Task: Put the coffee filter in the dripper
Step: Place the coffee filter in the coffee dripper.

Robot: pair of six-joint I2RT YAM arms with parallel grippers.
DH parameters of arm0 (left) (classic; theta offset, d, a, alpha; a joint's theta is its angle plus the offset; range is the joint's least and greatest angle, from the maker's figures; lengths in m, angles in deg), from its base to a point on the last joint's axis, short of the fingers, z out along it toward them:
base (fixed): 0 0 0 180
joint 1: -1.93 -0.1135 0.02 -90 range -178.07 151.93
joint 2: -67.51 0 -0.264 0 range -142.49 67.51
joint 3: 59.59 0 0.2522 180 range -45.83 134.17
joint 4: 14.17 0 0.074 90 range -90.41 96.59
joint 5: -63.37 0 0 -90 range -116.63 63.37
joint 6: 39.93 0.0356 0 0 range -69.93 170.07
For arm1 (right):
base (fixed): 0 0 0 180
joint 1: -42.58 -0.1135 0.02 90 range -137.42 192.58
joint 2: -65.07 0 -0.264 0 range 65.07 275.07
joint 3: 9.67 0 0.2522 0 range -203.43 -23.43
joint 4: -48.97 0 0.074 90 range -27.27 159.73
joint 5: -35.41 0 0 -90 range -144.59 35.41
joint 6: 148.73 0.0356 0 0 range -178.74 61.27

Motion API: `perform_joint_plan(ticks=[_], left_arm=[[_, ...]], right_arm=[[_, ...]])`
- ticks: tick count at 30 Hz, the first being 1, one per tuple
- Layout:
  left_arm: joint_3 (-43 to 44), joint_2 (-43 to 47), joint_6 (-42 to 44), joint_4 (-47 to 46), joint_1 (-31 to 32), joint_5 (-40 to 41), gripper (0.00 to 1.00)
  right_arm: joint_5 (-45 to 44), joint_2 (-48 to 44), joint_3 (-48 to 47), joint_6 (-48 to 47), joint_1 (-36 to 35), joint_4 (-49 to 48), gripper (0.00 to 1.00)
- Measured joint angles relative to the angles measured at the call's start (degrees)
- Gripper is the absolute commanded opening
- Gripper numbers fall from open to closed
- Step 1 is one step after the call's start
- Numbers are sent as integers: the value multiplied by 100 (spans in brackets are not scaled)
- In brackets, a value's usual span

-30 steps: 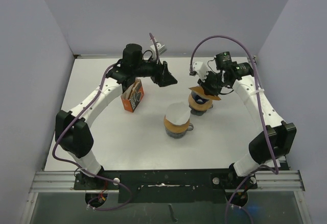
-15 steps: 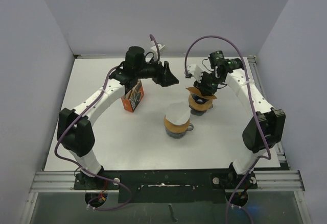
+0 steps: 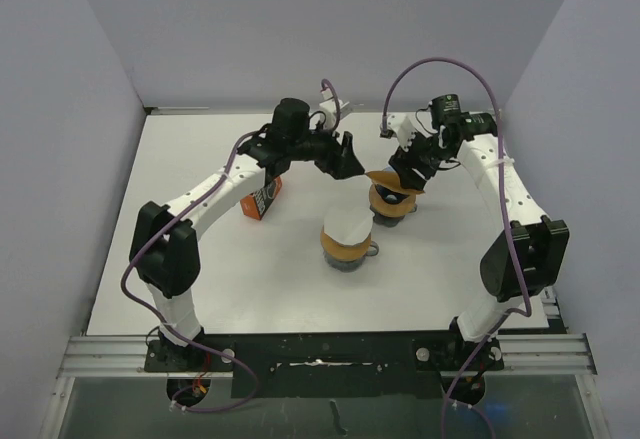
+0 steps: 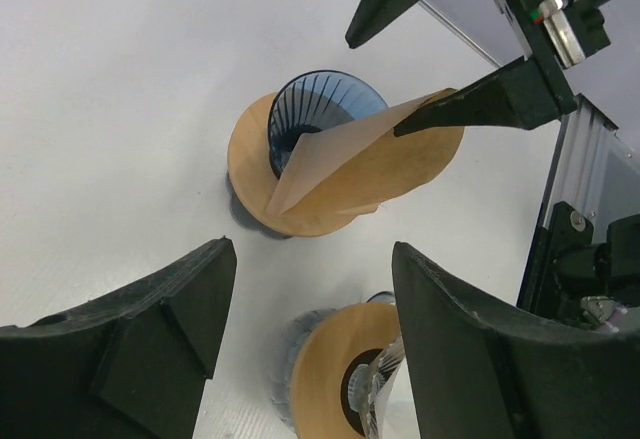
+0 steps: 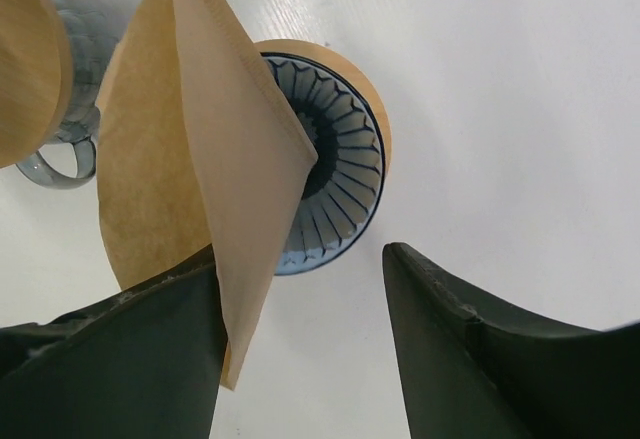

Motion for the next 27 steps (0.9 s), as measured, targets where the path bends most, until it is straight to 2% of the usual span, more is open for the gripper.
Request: perform_joint_plan(ticks=[10, 20, 27], left_arm=[[938, -621, 835, 474, 321, 245, 60], [1537, -1174, 1143, 944, 374, 188, 58], [1845, -1270, 1307, 1145, 505, 184, 51]], right_arm=[[238, -562, 271, 286, 341, -133, 49], [474, -584, 503, 417, 525, -173, 47], [516, -586, 660, 682, 636, -297, 45]])
